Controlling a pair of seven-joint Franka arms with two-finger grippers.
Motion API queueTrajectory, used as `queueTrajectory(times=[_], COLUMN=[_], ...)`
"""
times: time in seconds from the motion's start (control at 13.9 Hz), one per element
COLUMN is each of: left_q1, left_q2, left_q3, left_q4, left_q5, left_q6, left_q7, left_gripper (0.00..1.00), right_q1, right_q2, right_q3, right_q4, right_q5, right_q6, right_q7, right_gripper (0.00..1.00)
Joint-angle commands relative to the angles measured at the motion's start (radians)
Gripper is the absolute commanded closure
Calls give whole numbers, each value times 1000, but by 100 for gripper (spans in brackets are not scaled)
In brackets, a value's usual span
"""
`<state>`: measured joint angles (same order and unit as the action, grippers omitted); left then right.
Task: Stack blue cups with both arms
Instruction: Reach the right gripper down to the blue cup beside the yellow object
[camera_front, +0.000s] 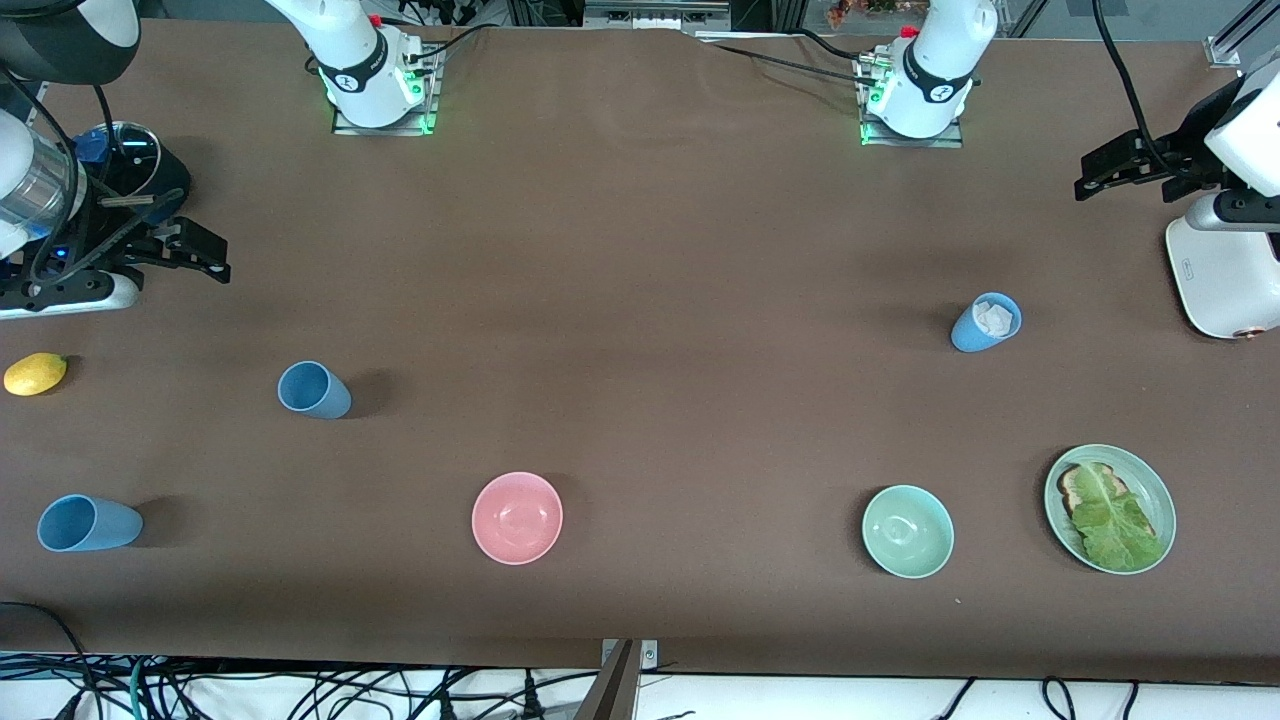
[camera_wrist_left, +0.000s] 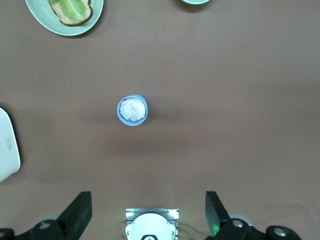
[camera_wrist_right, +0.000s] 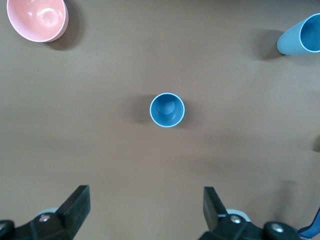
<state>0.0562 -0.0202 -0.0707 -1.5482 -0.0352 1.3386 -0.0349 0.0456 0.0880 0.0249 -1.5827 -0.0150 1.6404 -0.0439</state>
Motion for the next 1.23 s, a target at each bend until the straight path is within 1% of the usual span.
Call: queueTrajectory(times=[0.0,0.5,0.72,0.94,1.15], left_q1=[-4,-12,-12,-12,-9], left_q2=[2,16,14,14,16], left_q3=[5,5,5,5,3], left_q4=[8,8,11,11,17], left_q5=[-11,-6,-8,-8,-8], left_q6=[4,4,4,4,4], left_q7=[6,6,6,6,4], left_gripper=[0,0,0,0,0], right_q1=[-3,2,2,8,16], right_q2=[12,13,13,47,104], right_q3=[3,4,4,9,12], right_q4=[43,40,41,43,46], right_q5=[0,0,-3,1,1], right_q6=[-19,-24,-43,-44,-28], right_q7=[10,6,-33,-56,-54], right_gripper=[0,0,0,0,0])
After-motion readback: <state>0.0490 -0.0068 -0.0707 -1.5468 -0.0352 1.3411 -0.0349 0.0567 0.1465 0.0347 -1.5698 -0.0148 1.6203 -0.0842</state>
